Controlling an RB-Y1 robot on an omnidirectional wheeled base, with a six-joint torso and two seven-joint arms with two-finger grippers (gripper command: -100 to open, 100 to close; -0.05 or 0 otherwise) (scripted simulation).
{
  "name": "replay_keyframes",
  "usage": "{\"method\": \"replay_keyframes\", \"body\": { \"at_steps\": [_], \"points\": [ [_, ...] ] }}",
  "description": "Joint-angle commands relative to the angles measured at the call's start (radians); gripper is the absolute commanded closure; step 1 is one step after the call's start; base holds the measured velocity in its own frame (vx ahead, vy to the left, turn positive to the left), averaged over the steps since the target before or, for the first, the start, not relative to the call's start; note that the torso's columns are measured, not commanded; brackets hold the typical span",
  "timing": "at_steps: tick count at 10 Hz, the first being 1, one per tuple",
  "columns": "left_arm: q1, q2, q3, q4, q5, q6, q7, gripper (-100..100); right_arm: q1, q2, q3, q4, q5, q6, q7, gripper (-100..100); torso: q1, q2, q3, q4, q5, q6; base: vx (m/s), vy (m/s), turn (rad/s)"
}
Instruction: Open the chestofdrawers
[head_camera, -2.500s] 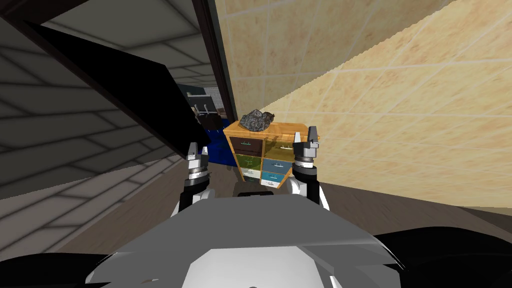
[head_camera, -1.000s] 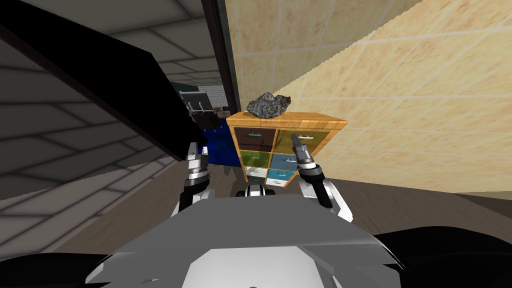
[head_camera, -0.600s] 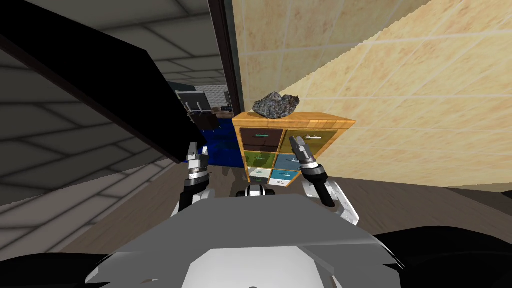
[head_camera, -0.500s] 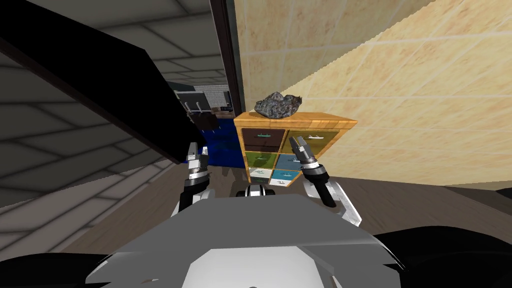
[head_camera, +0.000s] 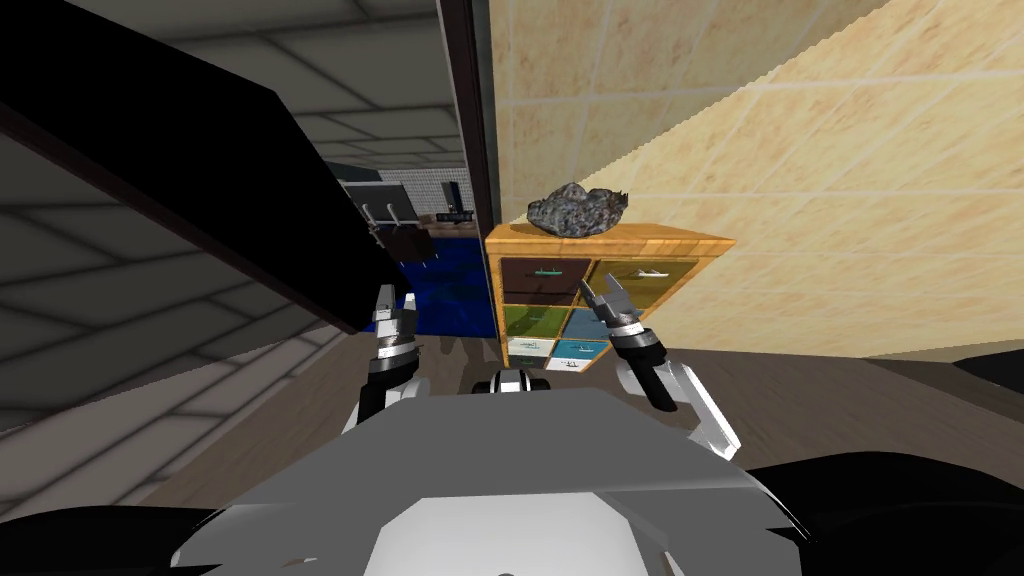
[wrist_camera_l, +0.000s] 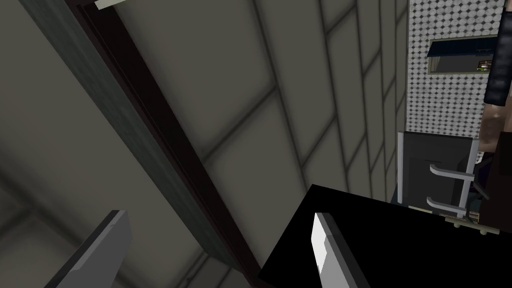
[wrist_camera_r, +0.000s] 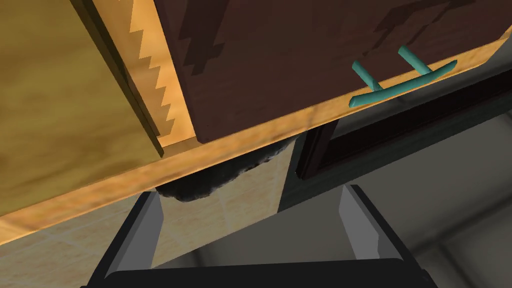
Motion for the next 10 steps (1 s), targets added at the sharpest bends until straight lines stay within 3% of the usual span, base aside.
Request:
{"method": "replay_keyframes", "body": {
  "at_steps": [1,10],
  "points": [
    [0.000,0.000,0.000,0.000,0.000,0.000,0.000,0,0.008,-0.034,-0.053,0.021,0.071,0.013,0.073,-100,-0.002,-0.002,-0.001,0.000,0.000,0.000,0.021,0.167,-0.072],
    [0.000,0.000,0.000,0.000,0.000,0.000,0.000,0,0.019,-0.214,-0.205,0.101,0.322,0.080,0.314,-100,-0.001,-0.001,-0.001,0.000,0.000,0.000,0.024,0.169,-0.073]
  ]
}}
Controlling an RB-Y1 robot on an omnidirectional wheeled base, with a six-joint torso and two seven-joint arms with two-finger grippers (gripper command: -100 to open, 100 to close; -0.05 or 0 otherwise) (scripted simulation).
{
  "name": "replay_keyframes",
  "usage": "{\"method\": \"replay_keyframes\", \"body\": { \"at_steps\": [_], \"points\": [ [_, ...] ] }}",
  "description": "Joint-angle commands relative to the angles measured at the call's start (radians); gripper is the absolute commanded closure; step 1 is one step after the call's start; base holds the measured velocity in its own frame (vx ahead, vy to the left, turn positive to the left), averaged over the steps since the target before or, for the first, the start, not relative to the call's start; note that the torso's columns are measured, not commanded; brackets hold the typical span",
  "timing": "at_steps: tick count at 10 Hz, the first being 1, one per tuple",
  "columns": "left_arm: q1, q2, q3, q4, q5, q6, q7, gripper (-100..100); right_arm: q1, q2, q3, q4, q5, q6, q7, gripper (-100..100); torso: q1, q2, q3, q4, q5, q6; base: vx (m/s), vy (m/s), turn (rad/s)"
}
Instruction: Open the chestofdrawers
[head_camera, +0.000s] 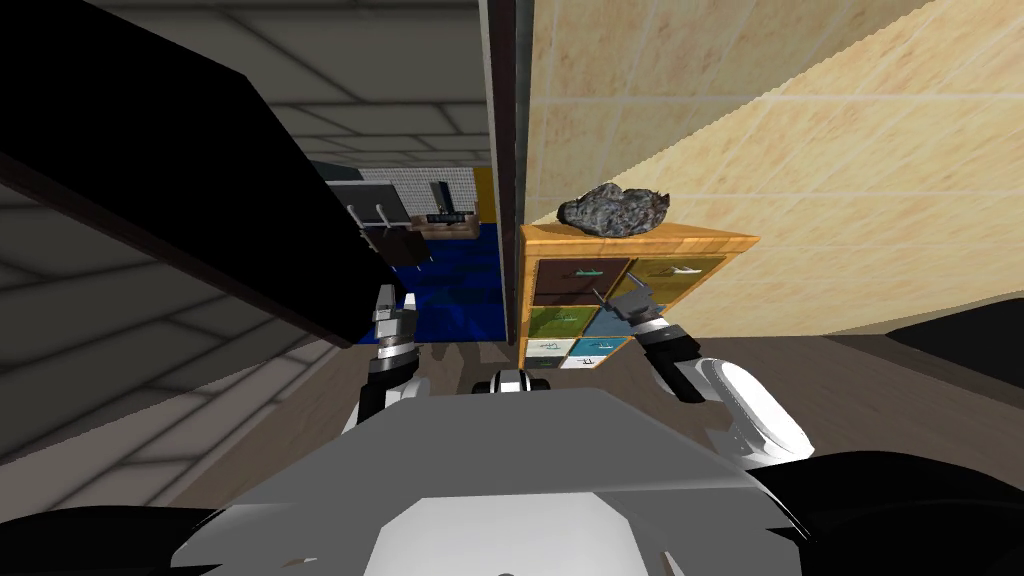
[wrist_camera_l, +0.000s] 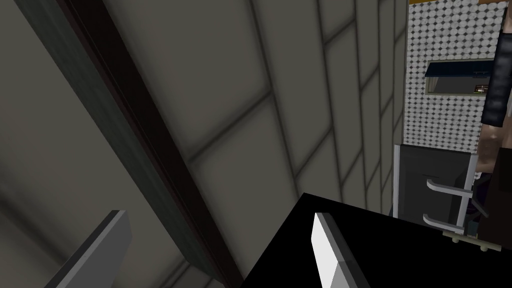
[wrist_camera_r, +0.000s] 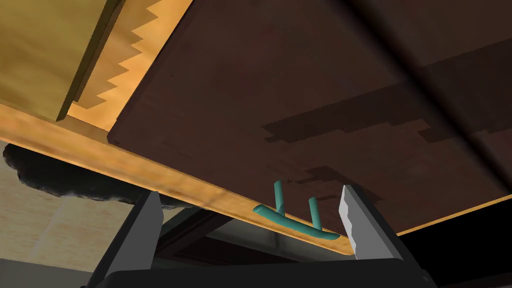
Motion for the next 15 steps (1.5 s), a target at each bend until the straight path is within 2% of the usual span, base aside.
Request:
{"method": "replay_keyframes", "body": {
  "at_steps": [1,7,8,9,10,11,15],
  "points": [
    [0.000,0.000,0.000,0.000,0.000,0.000,0.000,0,0.005,-0.048,-0.039,0.018,0.066,0.017,0.067,-100,0.000,0.001,0.001,0.000,0.000,0.000,0.009,0.139,-0.070],
    [0.000,0.000,0.000,0.000,0.000,0.000,0.000,0,0.011,-0.136,-0.105,0.047,0.175,0.045,0.171,-100,0.001,0.001,0.000,0.000,0.000,0.000,0.016,0.114,-0.049],
    [0.000,0.000,0.000,0.000,0.000,0.000,0.000,0,0.010,-0.131,-0.100,0.045,0.164,0.042,0.159,-100,0.000,0.000,0.000,0.000,0.000,0.000,0.003,0.045,-0.010],
    [0.000,0.000,0.000,0.000,0.000,0.000,0.000,0,0.021,-0.162,-0.121,0.039,0.157,0.049,0.137,-100,-0.003,0.001,0.001,0.000,-0.001,0.000,0.091,0.041,-0.020],
    [0.000,0.000,0.000,0.000,0.000,0.000,0.000,0,0.017,-0.148,-0.113,0.041,0.160,0.045,0.150,-100,-0.002,-0.004,-0.002,-0.001,-0.001,0.000,0.058,0.024,-0.009],
    [0.000,0.000,0.000,0.000,0.000,0.000,0.000,0,0.018,-0.150,-0.115,0.041,0.159,0.045,0.147,100,-0.001,-0.001,-0.001,-0.001,0.000,0.000,0.008,0.004,0.002],
    [-0.001,0.000,0.000,0.000,0.000,0.000,0.000,0,0.033,-0.155,-0.124,0.009,0.151,0.035,0.136,100,0.001,0.005,0.004,0.002,0.000,0.000,-0.175,0.003,-0.068]
  ]
}}
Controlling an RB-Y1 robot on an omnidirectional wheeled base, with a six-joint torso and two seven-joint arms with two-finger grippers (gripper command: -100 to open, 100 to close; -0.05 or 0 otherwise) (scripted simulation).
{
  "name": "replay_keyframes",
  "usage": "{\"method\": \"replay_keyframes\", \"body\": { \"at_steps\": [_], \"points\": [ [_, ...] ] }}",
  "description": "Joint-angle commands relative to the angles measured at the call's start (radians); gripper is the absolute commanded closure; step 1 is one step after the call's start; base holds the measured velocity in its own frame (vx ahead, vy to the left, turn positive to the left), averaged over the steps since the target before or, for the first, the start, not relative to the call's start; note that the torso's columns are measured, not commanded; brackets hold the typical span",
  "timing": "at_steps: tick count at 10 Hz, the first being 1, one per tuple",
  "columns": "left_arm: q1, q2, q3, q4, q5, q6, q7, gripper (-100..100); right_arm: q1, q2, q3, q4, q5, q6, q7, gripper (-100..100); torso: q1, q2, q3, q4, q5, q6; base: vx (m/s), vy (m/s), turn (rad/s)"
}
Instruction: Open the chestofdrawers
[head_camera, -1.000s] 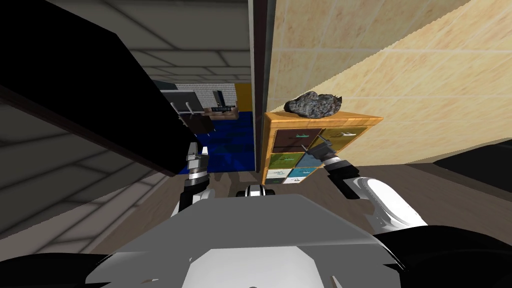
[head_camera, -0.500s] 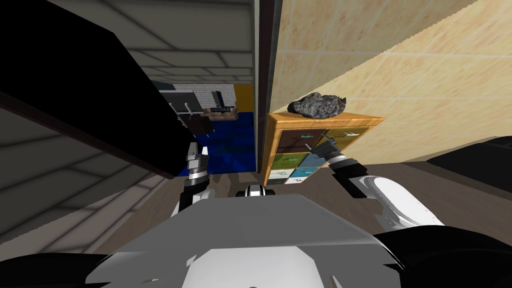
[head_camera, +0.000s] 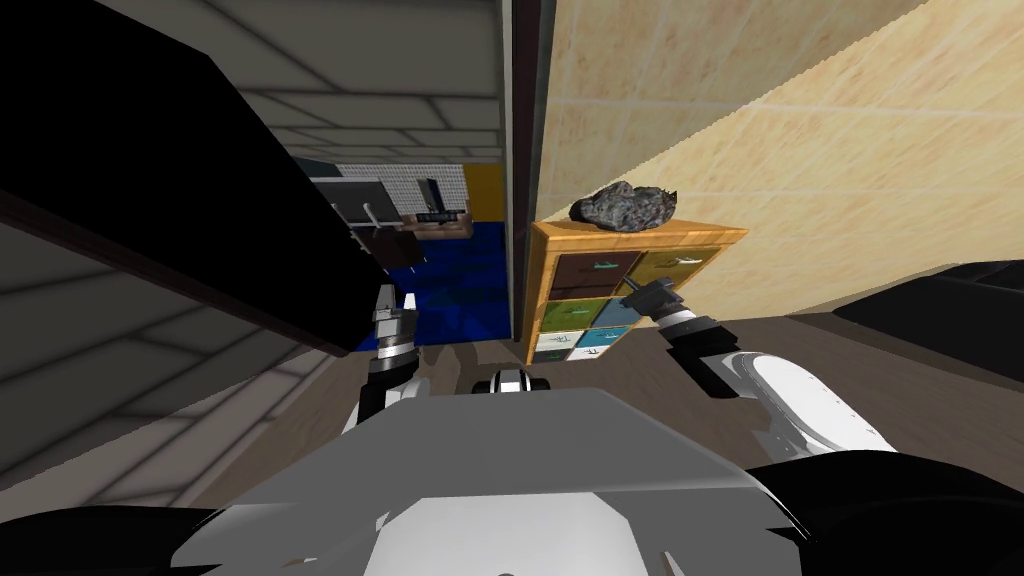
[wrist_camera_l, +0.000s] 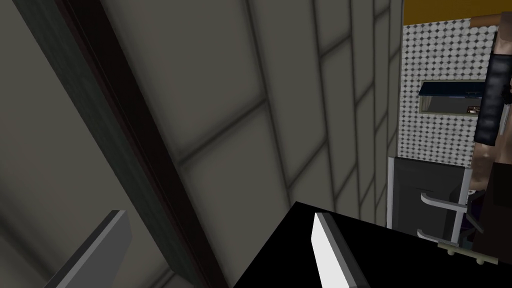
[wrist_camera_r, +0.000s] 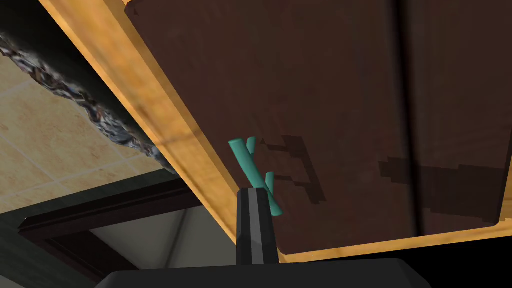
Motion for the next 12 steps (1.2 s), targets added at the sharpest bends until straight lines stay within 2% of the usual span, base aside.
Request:
{"method": "replay_keyframes", "body": {
  "at_steps": [1,2,6,7,8,9,10,12],
  "points": [
    [0.000,0.000,0.000,0.000,0.000,0.000,0.000,0,0.004,-0.003,-0.001,-0.008,-0.001,-0.001,-0.003,100,-0.001,-0.002,-0.002,-0.001,0.000,0.000,-0.104,-0.005,-0.018],
    [0.000,0.000,0.000,0.000,0.000,0.000,0.000,0,0.019,-0.022,-0.016,-0.016,0.011,0.002,-0.002,-100,-0.001,-0.011,-0.006,-0.003,0.000,0.000,0.077,0.017,-0.012],
    [0.001,0.000,0.000,0.000,0.000,0.000,0.000,0,0.046,-0.059,-0.044,-0.031,0.035,0.007,0.004,-100,0.000,-0.008,-0.005,-0.002,0.000,0.000,0.171,0.035,-0.011],
    [0.001,0.000,0.000,0.000,0.000,0.000,0.000,0,0.041,-0.051,-0.039,-0.028,0.029,0.005,0.002,-100,-0.001,-0.005,-0.003,-0.001,0.000,0.000,0.096,0.013,-0.001],
    [0.001,0.000,0.000,0.000,0.000,0.000,0.000,0,0.052,-0.083,-0.066,-0.033,0.019,0.009,-0.025,-100,-0.002,0.001,0.000,0.000,-0.001,0.000,0.130,0.029,-0.027],
    [0.001,0.000,0.000,0.000,0.000,0.000,0.000,0,0.045,-0.073,-0.051,-0.030,0.025,0.010,-0.011,-100,-0.001,-0.002,-0.001,0.000,0.000,0.000,0.081,0.018,-0.008],
    [0.001,0.000,0.000,0.000,0.000,0.000,0.000,0,0.046,-0.076,-0.053,-0.030,0.025,0.012,-0.016,100,-0.001,-0.001,-0.001,-0.001,0.000,0.000,0.013,0.003,0.003],
    [0.000,0.000,0.000,0.000,0.000,0.000,0.000,0,0.053,-0.078,-0.057,-0.045,0.020,0.006,-0.021,100,-0.003,0.003,0.002,0.001,-0.001,0.001,-0.132,-0.014,-0.068]
  ]
}}
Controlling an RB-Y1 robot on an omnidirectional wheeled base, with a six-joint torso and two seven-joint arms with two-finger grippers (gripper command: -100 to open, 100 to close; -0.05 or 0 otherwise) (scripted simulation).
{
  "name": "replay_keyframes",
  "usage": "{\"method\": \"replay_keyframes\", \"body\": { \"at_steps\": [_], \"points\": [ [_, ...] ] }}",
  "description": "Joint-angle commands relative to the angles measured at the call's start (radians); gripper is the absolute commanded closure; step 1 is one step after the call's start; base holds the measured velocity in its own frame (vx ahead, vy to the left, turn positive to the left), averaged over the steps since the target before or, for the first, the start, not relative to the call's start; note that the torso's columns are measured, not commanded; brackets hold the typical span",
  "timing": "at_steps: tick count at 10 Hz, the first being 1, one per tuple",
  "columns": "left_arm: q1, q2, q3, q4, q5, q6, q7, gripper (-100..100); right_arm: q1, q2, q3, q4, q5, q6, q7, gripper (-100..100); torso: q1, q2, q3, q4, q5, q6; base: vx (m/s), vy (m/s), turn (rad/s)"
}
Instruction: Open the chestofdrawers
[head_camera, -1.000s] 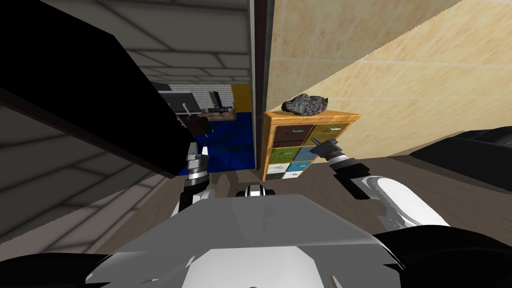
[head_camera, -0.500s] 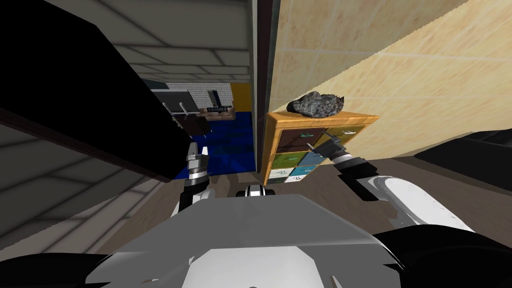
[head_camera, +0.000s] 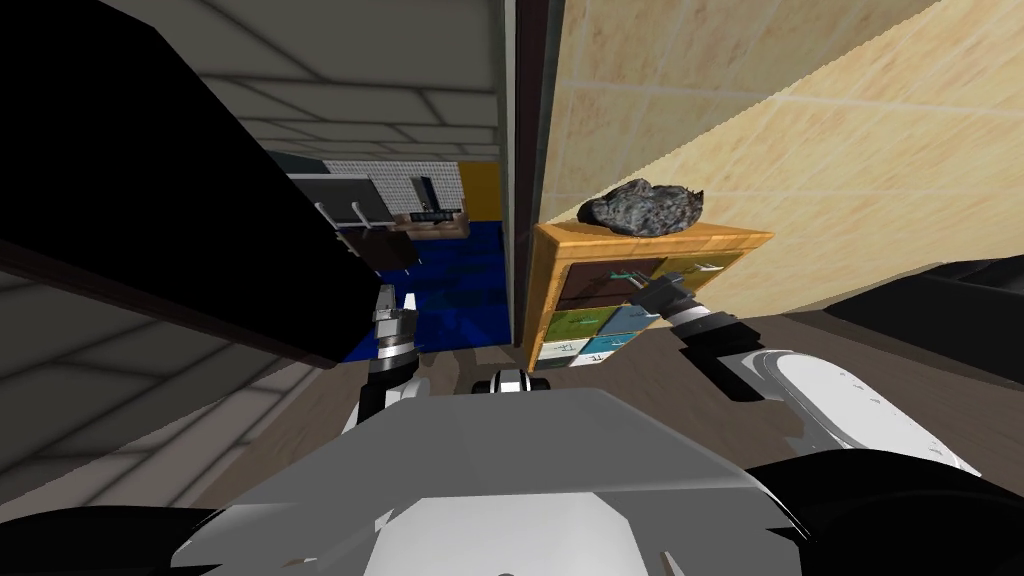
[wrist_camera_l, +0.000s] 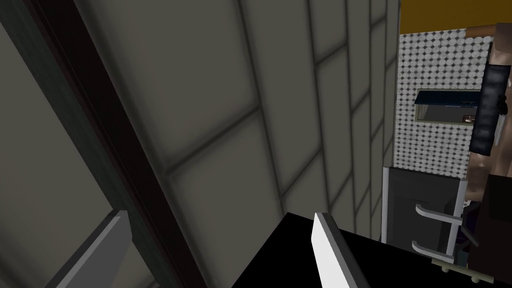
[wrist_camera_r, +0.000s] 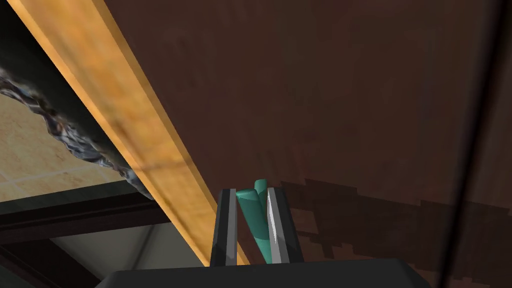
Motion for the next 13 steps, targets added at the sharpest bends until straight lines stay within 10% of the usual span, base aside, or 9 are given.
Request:
{"method": "replay_keyframes", "body": {
  "at_steps": [1,6,7,13],
  "points": [
    [0.000,0.000,0.000,0.000,0.000,0.000,0.000,0,0.009,-0.004,-0.004,-0.016,-0.005,-0.004,-0.008,100,0.000,0.002,0.001,0.001,0.000,0.000,-0.179,-0.011,-0.041],
    [0.000,0.000,0.000,0.000,0.000,0.000,0.000,0,0.023,-0.001,-0.001,-0.037,-0.009,-0.020,-0.011,100,0.001,-0.005,-0.003,0.000,0.002,0.000,-0.163,-0.020,-0.055],
    [0.000,0.000,0.000,0.000,0.000,0.000,0.000,0,0.030,-0.035,-0.026,-0.037,-0.022,-0.018,-0.038,-100,0.001,-0.003,-0.002,0.000,0.001,0.000,-0.079,0.003,-0.079],
    [0.000,0.000,0.000,0.000,0.000,0.000,0.000,0,0.060,-0.134,-0.115,-0.054,-0.069,-0.016,-0.128,-100,0.002,-0.007,-0.004,-0.001,0.002,-0.002,0.049,0.029,-0.065]
  ]
}}
